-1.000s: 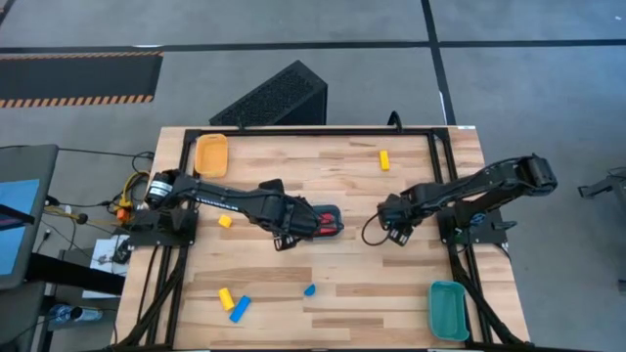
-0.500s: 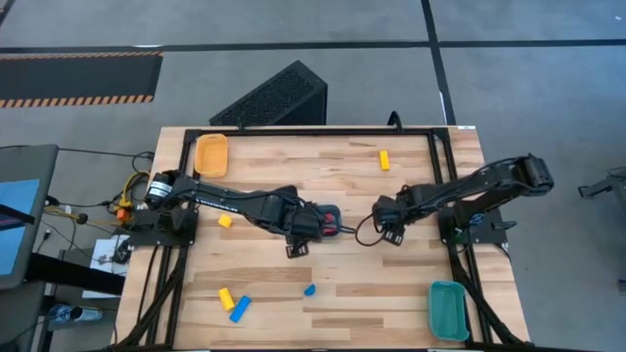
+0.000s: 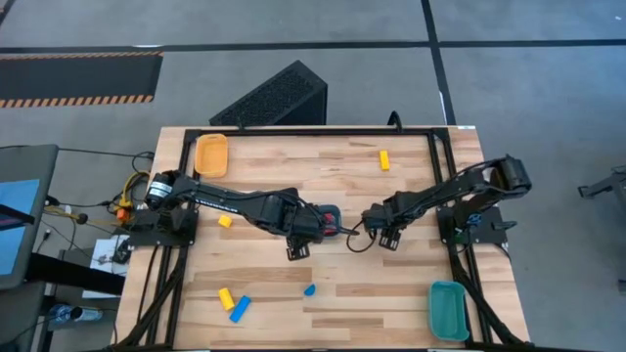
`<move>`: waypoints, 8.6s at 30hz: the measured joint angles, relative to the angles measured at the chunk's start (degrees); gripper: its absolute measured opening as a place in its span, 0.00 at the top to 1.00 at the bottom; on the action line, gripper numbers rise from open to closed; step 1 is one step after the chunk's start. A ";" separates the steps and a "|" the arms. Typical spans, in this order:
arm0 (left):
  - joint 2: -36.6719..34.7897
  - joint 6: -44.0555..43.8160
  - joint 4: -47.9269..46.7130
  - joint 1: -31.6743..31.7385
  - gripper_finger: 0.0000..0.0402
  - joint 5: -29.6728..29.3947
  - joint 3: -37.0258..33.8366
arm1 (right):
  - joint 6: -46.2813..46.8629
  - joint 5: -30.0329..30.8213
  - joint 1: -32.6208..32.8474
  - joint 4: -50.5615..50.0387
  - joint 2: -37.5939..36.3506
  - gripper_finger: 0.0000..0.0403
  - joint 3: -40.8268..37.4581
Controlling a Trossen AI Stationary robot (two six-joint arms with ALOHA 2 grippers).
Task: Sort & place blocks by color
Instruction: Put the top right blue block into the yellow bin
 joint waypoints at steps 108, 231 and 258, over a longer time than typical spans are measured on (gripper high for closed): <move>-25.82 4.19 12.43 -17.06 0.51 -41.67 0.47 | 21.85 -40.61 -8.82 76.50 3.80 0.65 37.98; -24.22 -9.16 5.80 26.44 0.61 -17.06 -17.29 | -18.22 -29.43 -38.54 11.57 -15.36 0.59 38.01; -29.49 -31.54 22.48 62.15 0.55 -7.02 -52.39 | -9.13 -26.13 -39.18 18.11 -18.88 0.59 25.98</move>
